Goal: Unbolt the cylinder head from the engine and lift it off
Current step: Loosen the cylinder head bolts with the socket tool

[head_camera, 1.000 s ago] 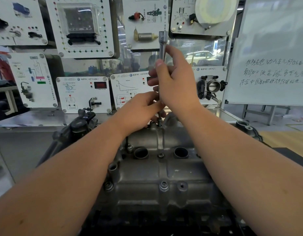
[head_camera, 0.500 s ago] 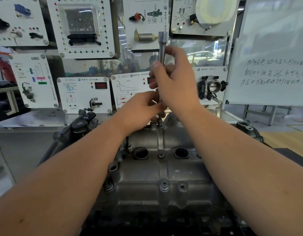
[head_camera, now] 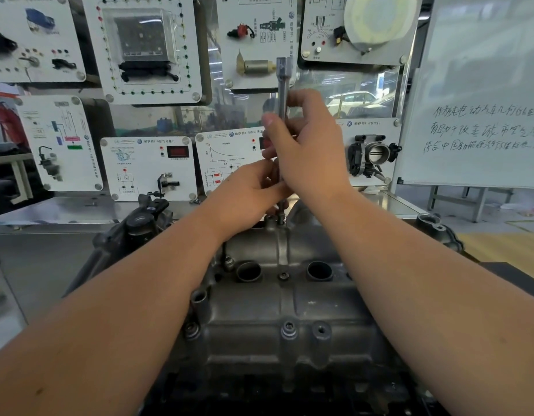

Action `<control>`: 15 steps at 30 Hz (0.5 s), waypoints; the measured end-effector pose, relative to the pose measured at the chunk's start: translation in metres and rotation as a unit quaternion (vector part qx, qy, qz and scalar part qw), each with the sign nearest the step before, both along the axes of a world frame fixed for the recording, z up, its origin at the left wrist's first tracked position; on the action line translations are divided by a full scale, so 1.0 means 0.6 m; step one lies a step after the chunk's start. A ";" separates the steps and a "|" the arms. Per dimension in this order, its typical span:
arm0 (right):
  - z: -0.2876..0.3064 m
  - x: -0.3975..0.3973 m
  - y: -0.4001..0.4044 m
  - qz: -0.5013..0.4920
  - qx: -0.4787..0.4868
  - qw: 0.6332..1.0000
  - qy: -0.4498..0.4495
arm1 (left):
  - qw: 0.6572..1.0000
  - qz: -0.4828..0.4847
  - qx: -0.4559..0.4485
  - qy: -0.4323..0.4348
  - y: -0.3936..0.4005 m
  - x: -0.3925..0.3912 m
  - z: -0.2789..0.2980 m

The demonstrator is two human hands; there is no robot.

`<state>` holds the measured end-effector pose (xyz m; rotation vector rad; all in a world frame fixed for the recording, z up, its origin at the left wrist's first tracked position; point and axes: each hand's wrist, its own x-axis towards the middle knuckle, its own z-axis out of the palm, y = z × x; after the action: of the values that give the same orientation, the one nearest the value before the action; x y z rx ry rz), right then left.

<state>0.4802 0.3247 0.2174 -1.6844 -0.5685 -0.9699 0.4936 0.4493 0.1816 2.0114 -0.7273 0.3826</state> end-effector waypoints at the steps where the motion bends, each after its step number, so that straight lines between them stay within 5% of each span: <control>1: 0.000 0.000 0.001 -0.005 -0.001 1.000 -0.001 | 1.000 0.003 0.002 -0.003 0.000 0.002 -0.001; 15: 0.003 0.000 0.001 -0.013 -0.002 1.000 0.002 | 1.000 0.007 0.008 -0.004 -0.002 -0.002 0.000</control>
<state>0.4802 0.3252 0.2189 -1.7001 -0.5486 -0.9844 0.4926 0.4480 0.1814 2.0323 -0.7244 0.3944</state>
